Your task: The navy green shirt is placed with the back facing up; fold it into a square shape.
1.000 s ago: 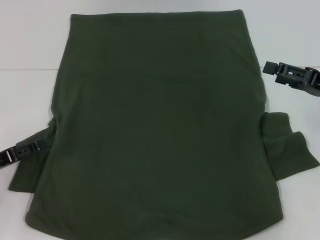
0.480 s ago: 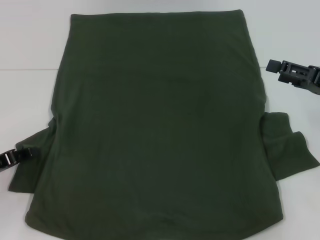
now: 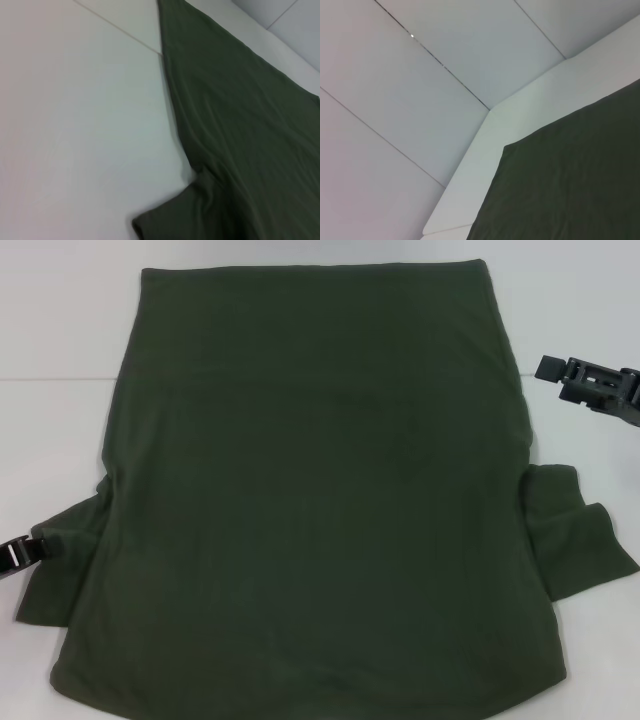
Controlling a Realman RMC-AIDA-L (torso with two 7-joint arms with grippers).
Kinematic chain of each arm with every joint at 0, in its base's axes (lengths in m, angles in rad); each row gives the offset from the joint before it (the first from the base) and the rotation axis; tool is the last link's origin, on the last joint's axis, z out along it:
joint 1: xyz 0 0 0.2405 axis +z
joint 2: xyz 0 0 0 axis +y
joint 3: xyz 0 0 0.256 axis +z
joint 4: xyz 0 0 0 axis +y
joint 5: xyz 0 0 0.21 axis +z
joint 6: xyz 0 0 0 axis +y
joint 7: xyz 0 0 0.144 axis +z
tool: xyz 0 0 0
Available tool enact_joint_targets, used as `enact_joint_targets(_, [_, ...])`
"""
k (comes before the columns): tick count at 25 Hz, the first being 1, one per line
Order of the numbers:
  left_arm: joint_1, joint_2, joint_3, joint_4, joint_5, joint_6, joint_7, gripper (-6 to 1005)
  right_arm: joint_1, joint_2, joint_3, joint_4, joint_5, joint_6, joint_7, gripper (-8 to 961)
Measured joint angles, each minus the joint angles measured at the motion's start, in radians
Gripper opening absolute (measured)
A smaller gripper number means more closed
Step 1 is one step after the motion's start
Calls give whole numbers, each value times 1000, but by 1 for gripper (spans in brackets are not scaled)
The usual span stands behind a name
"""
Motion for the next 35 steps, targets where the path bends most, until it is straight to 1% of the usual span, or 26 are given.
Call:
enact_joint_targets(5, [-4, 16, 33, 28, 22, 8, -54, 6, 0, 0, 9, 0, 0, -1, 1, 942])
enact_joint_targets(6, [-3, 19, 45, 52, 36, 8, -83, 6, 0, 0, 10, 0, 0, -1, 1, 942])
enact_joint_targets(7, [-3, 19, 45, 52, 36, 8, -83, 5, 0, 0, 11, 0, 0, -2, 1, 942])
enact_joint_targets(8, [0, 20, 61, 113, 78, 10, -150, 4, 0, 0, 11, 0, 0, -2, 1, 942])
enact_joint_targets(11, [-3, 20, 68, 173, 139, 18, -219, 3, 0, 0, 12, 0, 0, -1, 1, 942])
enact_joint_targets(12, [-3, 20, 68, 173, 139, 18, -219, 3, 0, 0, 12, 0, 0, 0, 2, 941])
enact_joint_targets(13, [-11, 22, 68, 201, 185, 23, -266, 3, -1, 0, 12, 0, 0, 2, 2, 941])
enact_joint_targets(15, [-17, 23, 68, 214, 217, 23, -296, 3, -1, 0, 12, 0, -1, 4, 2, 941])
enact_joint_targets(18, [-33, 27, 68, 224, 245, 17, -322, 2, -1, 0, 12, 0, -1, 5, 2, 941])
enact_joint_targets(19, [-43, 32, 68, 224, 255, 18, -324, 2, -1, 0, 12, 0, -1, 4, 2, 941])
enact_joint_targets(20, [-60, 41, 68, 223, 276, 23, -327, 2, -1, 0, 12, 0, -1, 3, 2, 941])
enact_joint_targets(21, [-65, 45, 68, 223, 284, 25, -329, 2, -1, 0, 12, 0, -1, 2, 2, 941])
enact_joint_targets(23, [-103, 65, 68, 220, 337, 42, -343, 2, -1, -1, 12, 0, -1, -1, 2, 941])
enact_joint_targets(24, [-103, 65, 68, 220, 337, 42, -343, 2, -1, -1, 12, 0, -1, -1, 2, 941])
enact_joint_targets(25, [-138, 84, 68, 218, 396, 55, -357, 2, -1, -1, 12, 0, -1, -1, 2, 941])
enact_joint_targets(27, [-164, 96, 68, 219, 448, 64, -371, 2, -1, -1, 11, 0, -1, -1, 2, 941])
enact_joint_targets(31, [-195, 109, 68, 229, 517, 92, -389, 3, -2, -2, 7, 1, -1, -2, 2, 941])
enact_joint_targets(35, [-201, 104, 90, 260, 562, 99, -424, 3, -1, -2, 7, 2, -1, -2, 2, 942])
